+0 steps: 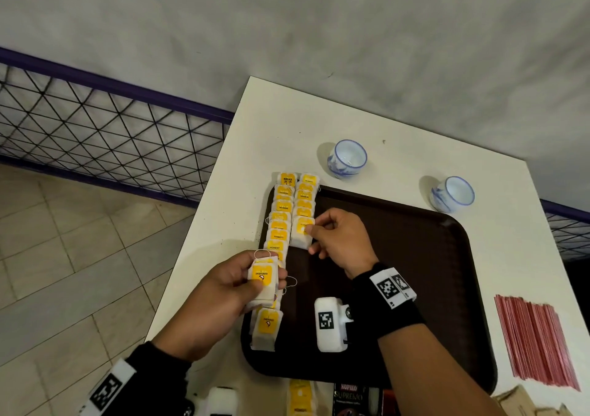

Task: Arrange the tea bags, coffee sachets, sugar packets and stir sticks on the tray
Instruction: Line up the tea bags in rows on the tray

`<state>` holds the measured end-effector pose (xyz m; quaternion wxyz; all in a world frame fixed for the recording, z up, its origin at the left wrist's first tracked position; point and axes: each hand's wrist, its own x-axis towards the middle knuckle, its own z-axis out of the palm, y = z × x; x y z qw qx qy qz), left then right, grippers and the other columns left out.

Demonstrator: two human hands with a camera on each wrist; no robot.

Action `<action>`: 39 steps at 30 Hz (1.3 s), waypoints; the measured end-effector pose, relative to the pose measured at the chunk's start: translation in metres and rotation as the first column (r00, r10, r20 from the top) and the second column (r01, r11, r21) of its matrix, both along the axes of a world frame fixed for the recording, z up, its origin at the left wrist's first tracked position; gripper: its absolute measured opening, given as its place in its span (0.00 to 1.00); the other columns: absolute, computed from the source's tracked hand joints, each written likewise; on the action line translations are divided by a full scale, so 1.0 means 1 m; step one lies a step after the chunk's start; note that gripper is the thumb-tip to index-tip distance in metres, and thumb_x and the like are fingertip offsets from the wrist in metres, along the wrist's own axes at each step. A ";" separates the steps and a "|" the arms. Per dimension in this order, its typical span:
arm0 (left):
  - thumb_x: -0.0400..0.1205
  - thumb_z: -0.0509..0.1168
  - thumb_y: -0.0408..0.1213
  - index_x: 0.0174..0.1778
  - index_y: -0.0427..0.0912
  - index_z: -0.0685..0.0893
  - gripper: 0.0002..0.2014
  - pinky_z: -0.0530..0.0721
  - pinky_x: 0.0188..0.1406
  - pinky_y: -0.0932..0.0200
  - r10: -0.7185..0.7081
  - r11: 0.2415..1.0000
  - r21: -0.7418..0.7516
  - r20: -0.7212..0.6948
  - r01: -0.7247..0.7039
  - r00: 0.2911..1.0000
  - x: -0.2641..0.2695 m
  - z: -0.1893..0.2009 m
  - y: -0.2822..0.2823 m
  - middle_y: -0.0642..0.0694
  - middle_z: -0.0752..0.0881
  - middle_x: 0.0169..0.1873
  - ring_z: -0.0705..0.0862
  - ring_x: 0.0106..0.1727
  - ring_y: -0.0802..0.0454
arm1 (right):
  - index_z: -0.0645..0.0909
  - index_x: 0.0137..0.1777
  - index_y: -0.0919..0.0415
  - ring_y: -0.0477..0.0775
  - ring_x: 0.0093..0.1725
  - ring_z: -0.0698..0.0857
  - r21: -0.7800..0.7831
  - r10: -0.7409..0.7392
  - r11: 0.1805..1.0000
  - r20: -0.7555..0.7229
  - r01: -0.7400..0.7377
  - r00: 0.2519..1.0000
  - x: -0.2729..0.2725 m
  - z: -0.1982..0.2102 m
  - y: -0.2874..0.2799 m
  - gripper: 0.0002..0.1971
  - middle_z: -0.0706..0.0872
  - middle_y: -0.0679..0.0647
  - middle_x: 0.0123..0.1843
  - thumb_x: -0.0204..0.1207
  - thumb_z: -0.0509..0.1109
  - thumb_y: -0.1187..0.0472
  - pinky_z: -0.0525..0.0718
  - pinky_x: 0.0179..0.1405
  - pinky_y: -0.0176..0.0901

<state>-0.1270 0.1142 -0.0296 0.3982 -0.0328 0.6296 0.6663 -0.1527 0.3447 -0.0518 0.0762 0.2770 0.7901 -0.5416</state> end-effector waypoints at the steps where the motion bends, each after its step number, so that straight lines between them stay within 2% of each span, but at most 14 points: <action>1: 0.87 0.55 0.18 0.69 0.45 0.83 0.22 0.91 0.54 0.58 -0.004 1.000 -0.007 -0.010 0.004 1.000 0.000 0.001 0.000 0.45 0.93 0.57 0.92 0.60 0.49 | 0.82 0.47 0.65 0.53 0.26 0.88 0.004 -0.005 1.000 0.001 0.005 1.000 0.001 0.001 0.000 0.06 0.89 0.61 0.36 0.78 0.76 0.65 0.80 0.21 0.39; 5: 0.88 0.57 0.19 0.71 0.46 0.81 0.22 0.91 0.58 0.53 -0.015 1.000 -0.018 -0.048 0.014 0.999 -0.001 0.004 0.001 0.45 0.93 0.58 0.91 0.62 0.50 | 0.84 0.47 0.59 0.47 0.30 0.87 0.080 -0.022 0.996 -0.061 0.027 0.998 0.016 0.019 -0.006 0.06 0.89 0.56 0.38 0.76 0.78 0.60 0.79 0.24 0.33; 7: 0.87 0.58 0.19 0.71 0.46 0.81 0.22 0.91 0.57 0.53 -0.007 1.000 -0.013 -0.060 0.006 0.998 -0.001 0.004 0.002 0.45 0.93 0.58 0.91 0.62 0.50 | 0.85 0.47 0.62 0.46 0.31 0.84 0.007 0.006 1.000 -0.127 -0.005 0.992 0.031 0.034 -0.016 0.06 0.87 0.54 0.36 0.76 0.79 0.62 0.77 0.25 0.29; 11: 0.87 0.62 0.21 0.69 0.52 0.81 0.22 0.88 0.54 0.62 -0.019 0.999 -0.043 -0.125 0.014 0.992 0.000 0.005 0.005 0.51 0.93 0.58 0.90 0.62 0.55 | 0.87 0.50 0.68 0.44 0.31 0.84 -0.166 0.109 0.975 -0.206 -0.144 0.973 0.061 0.053 -0.037 0.05 0.87 0.54 0.37 0.75 0.77 0.70 0.77 0.27 0.27; 15: 0.85 0.65 0.22 0.70 0.54 0.81 0.24 0.83 0.68 0.53 -0.044 0.997 -0.063 -0.188 0.032 0.981 0.002 0.006 0.012 0.54 0.91 0.61 0.88 0.65 0.57 | 0.86 0.54 0.64 0.46 0.33 0.84 -0.206 0.106 0.968 -0.172 -0.141 0.979 0.069 0.047 -0.045 0.09 0.86 0.57 0.41 0.75 0.78 0.69 0.77 0.29 0.28; 18: 0.84 0.67 0.22 0.70 0.54 0.81 0.24 0.83 0.71 0.50 -0.027 0.998 -0.065 -0.218 0.013 0.975 0.004 0.005 0.015 0.54 0.91 0.61 0.88 0.65 0.57 | 0.86 0.51 0.66 0.47 0.32 0.84 -0.188 0.108 0.972 -0.169 -0.140 0.980 0.073 0.044 -0.049 0.06 0.87 0.54 0.39 0.75 0.78 0.70 0.78 0.30 0.30; 21: 0.83 0.69 0.24 0.69 0.53 0.82 0.23 0.85 0.69 0.50 -0.004 0.999 -0.048 -0.220 -0.006 0.975 0.005 0.005 0.016 0.55 0.91 0.60 0.88 0.64 0.57 | 0.86 0.47 0.68 0.44 0.30 0.83 -0.170 0.109 0.976 -0.179 -0.140 0.978 0.076 0.044 -0.049 0.04 0.87 0.51 0.33 0.76 0.77 0.69 0.77 0.28 0.30; 23: 0.83 0.70 0.28 0.66 0.52 0.85 0.19 0.85 0.67 0.50 0.034 0.999 -0.014 -0.207 -0.037 0.978 0.005 0.005 0.016 0.53 0.92 0.58 0.89 0.62 0.55 | 0.86 0.47 0.68 0.41 0.28 0.82 -0.165 0.106 0.977 -0.186 -0.137 0.977 0.076 0.045 -0.048 0.03 0.86 0.49 0.31 0.76 0.77 0.69 0.76 0.28 0.28; 25: 0.85 0.68 0.32 0.63 0.50 0.88 0.13 0.86 0.64 0.46 0.081 0.997 0.014 -0.181 -0.079 0.980 0.005 0.004 0.015 0.50 0.93 0.56 0.90 0.61 0.51 | 0.86 0.46 0.69 0.40 0.26 0.81 -0.180 0.099 0.975 -0.189 -0.133 0.977 0.075 0.046 -0.046 0.04 0.86 0.50 0.30 0.76 0.77 0.69 0.76 0.27 0.28; 29: 0.86 0.66 0.30 0.53 0.45 0.92 0.10 0.88 0.60 0.44 0.148 0.989 0.037 -0.145 -0.144 0.978 0.003 -0.003 0.010 0.42 0.94 0.52 0.92 0.57 0.42 | 0.85 0.46 0.69 0.42 0.26 0.82 -0.247 0.101 0.958 -0.177 -0.143 0.979 0.073 0.050 -0.042 0.04 0.87 0.53 0.31 0.76 0.77 0.70 0.76 0.26 0.29; 31: 0.86 0.66 0.30 0.51 0.45 0.93 0.10 0.89 0.56 0.47 0.175 0.985 0.036 -0.146 -0.171 0.974 0.002 -0.004 0.010 0.41 0.94 0.50 0.92 0.55 0.43 | 0.84 0.46 0.67 0.45 0.28 0.83 -0.254 0.126 0.953 -0.166 -0.166 0.978 0.072 0.052 -0.041 0.03 0.87 0.56 0.32 0.77 0.76 0.69 0.76 0.25 0.33; 33: 0.86 0.66 0.30 0.50 0.43 0.93 0.09 0.91 0.53 0.49 0.221 0.975 0.032 -0.146 -0.218 0.964 0.000 -0.004 0.008 0.42 0.94 0.49 0.93 0.53 0.44 | 0.83 0.48 0.68 0.51 0.31 0.85 -0.251 0.128 0.954 -0.165 -0.167 0.978 0.071 0.054 -0.038 0.04 0.88 0.63 0.34 0.78 0.75 0.69 0.75 0.23 0.39; 36: 0.86 0.66 0.30 0.51 0.40 0.92 0.08 0.92 0.53 0.46 0.278 0.960 0.023 -0.130 -0.278 0.952 -0.004 -0.006 0.003 0.42 0.94 0.49 0.93 0.53 0.44 | 0.80 0.51 0.72 0.55 0.33 0.87 -0.254 0.050 0.963 -0.167 -0.092 0.985 0.069 0.053 -0.025 0.05 0.87 0.72 0.41 0.80 0.72 0.70 0.76 0.23 0.42; 39: 0.86 0.67 0.31 0.53 0.40 0.91 0.08 0.93 0.51 0.46 0.293 0.955 0.003 -0.128 -0.295 0.948 -0.005 -0.008 -0.005 0.42 0.94 0.49 0.94 0.52 0.44 | 0.78 0.52 0.74 0.56 0.35 0.89 -0.225 0.001 0.974 -0.135 -0.032 0.991 0.065 0.049 -0.011 0.05 0.89 0.71 0.42 0.82 0.69 0.71 0.80 0.25 0.43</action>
